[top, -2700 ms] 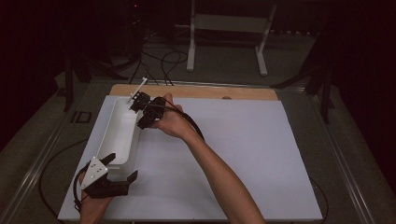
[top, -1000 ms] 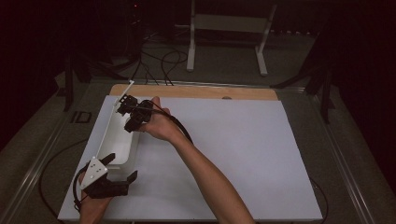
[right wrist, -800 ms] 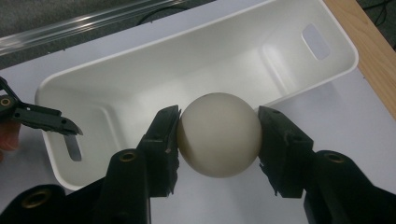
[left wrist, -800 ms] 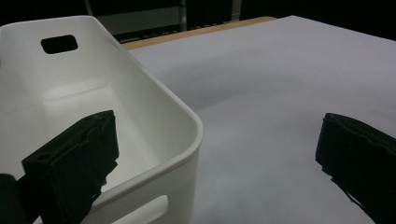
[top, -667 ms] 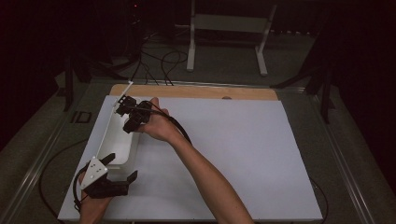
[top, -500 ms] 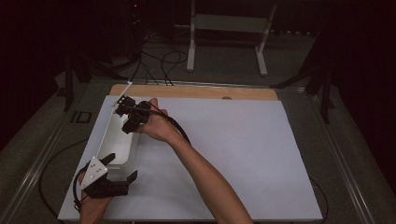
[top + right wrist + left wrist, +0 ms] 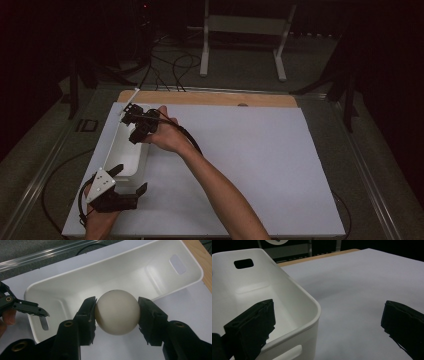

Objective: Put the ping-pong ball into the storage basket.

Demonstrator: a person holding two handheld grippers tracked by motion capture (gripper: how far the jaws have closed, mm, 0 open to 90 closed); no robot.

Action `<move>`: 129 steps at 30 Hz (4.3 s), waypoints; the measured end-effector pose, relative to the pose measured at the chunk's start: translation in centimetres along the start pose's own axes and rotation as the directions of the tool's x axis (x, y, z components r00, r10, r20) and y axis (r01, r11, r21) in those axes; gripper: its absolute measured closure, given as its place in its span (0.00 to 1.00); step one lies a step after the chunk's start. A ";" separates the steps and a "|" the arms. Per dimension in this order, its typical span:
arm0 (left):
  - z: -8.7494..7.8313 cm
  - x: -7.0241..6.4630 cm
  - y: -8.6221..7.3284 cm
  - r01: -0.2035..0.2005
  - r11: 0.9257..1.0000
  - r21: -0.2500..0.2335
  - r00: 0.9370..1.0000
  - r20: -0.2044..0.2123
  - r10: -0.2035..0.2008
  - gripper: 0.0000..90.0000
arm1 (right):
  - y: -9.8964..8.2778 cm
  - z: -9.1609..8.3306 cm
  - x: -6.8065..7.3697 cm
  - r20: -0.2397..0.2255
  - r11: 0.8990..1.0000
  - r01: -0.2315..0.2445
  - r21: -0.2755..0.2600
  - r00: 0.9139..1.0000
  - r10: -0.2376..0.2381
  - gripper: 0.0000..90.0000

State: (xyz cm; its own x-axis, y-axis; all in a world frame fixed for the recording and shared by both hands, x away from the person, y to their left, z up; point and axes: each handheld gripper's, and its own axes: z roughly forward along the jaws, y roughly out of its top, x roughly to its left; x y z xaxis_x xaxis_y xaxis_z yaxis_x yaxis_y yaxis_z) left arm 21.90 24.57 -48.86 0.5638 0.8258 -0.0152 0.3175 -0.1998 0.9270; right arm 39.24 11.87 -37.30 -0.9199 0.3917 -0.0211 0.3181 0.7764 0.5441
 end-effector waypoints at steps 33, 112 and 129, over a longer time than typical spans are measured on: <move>0.0 0.0 0.0 0.000 1.000 -0.001 1.000 0.002 0.000 0.00 | 0.6 1.6 1.2 -0.023 1.000 0.010 0.004 1.000 -0.009 0.56; 0.0 -0.1 0.0 -0.001 1.000 0.002 1.000 -0.004 0.001 0.00 | -7.9 -3.9 -3.0 0.037 0.986 -0.138 -0.097 0.989 0.142 0.12; 0.1 0.0 0.0 0.007 1.000 -0.002 1.000 0.000 -0.007 0.00 | -13.0 -6.5 -5.2 0.084 0.969 -0.204 -0.137 0.973 0.217 0.12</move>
State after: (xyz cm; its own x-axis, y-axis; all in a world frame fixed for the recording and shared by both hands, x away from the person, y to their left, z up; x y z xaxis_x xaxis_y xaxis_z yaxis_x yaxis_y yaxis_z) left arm 21.93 24.53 -48.88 0.5616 0.8271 -0.0219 0.3199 -0.1926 0.9277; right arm 38.39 -3.49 -38.85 -0.8065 0.5906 0.0268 0.4643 0.6048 0.6470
